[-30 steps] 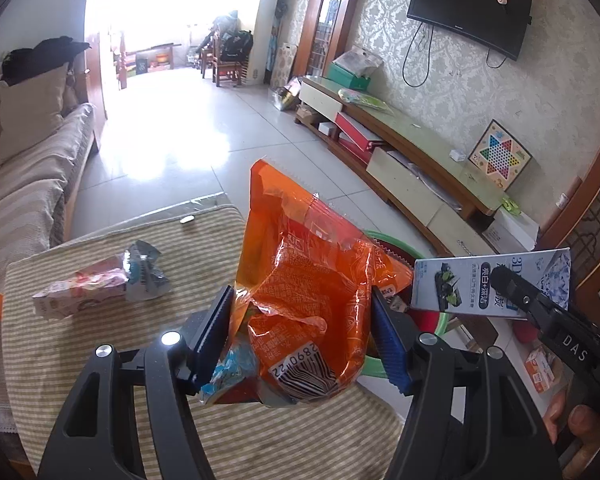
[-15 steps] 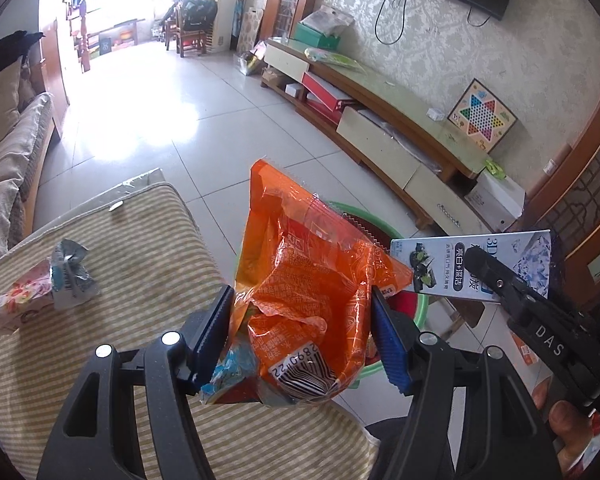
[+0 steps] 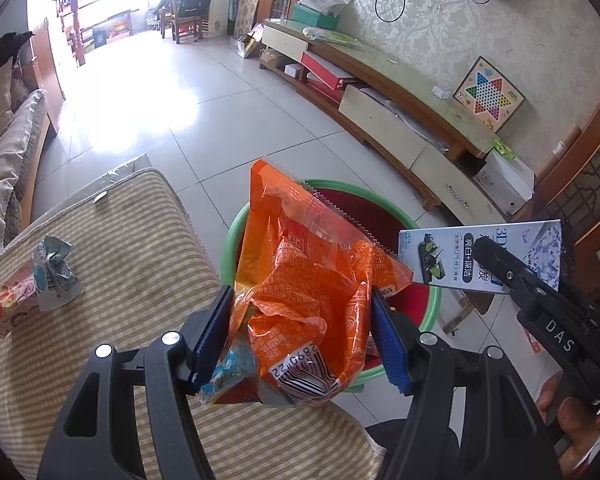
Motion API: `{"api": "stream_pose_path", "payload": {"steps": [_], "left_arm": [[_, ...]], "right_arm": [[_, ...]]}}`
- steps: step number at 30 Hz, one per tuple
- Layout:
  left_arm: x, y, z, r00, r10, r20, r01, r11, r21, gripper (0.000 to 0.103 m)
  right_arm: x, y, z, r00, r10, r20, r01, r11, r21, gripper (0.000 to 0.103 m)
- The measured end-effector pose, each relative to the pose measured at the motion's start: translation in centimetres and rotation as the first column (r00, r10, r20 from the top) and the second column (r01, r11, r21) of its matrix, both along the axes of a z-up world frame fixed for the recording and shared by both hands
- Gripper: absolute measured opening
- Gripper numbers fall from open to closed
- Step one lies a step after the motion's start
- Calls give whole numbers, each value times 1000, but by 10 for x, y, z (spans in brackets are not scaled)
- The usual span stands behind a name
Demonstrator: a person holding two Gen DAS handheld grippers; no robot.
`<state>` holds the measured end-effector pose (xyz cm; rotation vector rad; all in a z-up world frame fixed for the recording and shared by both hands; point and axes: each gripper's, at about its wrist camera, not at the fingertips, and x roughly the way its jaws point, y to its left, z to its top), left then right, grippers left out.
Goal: Collect trash
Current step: 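Open both tools to drop the snack bag and toothpaste box into the bin, then grasp the pink Pocky box with the left tool while the right tool grasps the foil wrapper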
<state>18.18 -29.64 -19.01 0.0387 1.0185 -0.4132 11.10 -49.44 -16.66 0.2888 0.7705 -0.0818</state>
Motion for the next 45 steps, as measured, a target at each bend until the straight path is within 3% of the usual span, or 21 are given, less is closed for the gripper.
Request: {"api": "stream_pose_path", "payload": {"steps": [7,12,24,25,26,28,33,37,40,45], "left_arm": [[8,-5,-5,1000,-4,-8,4,1000,22,64],[10,-6,0,1000,1,18,-1,1000,12,75],[1,14,15,998,4,65,-3,1000,-10,81],[0,19,15,998,6,68,-6,1000,-12,81],[-1,26,15,997,7,72,-6,1000,-13,82],[-2,39,16,996,-1,84,1,1000,-1,82],[-1,104,19,985,-23,170,2,993,122,92],[16,182,10,987,-42,157,-7,954,299,95],[34,231,-9,996,-40,86,-4,886,463,95],[58,278,-51,999,1,-37,21,805,593,94]], "right_arm": [[4,-1,3,1000,3,13,-3,1000,-5,35],[6,-4,6,1000,-2,24,3,1000,-9,36],[19,11,9,999,37,27,-37,999,-8,36],[22,13,8,999,45,23,-45,999,-3,43],[25,15,7,999,43,21,-43,999,-4,62],[27,16,8,999,18,30,-18,1000,-11,90],[21,22,10,999,11,45,-12,1000,15,93],[19,39,5,998,55,18,-55,998,1,94],[19,54,-1,997,75,-2,-75,997,15,94],[25,78,-9,993,114,-35,-112,993,47,94]]}}
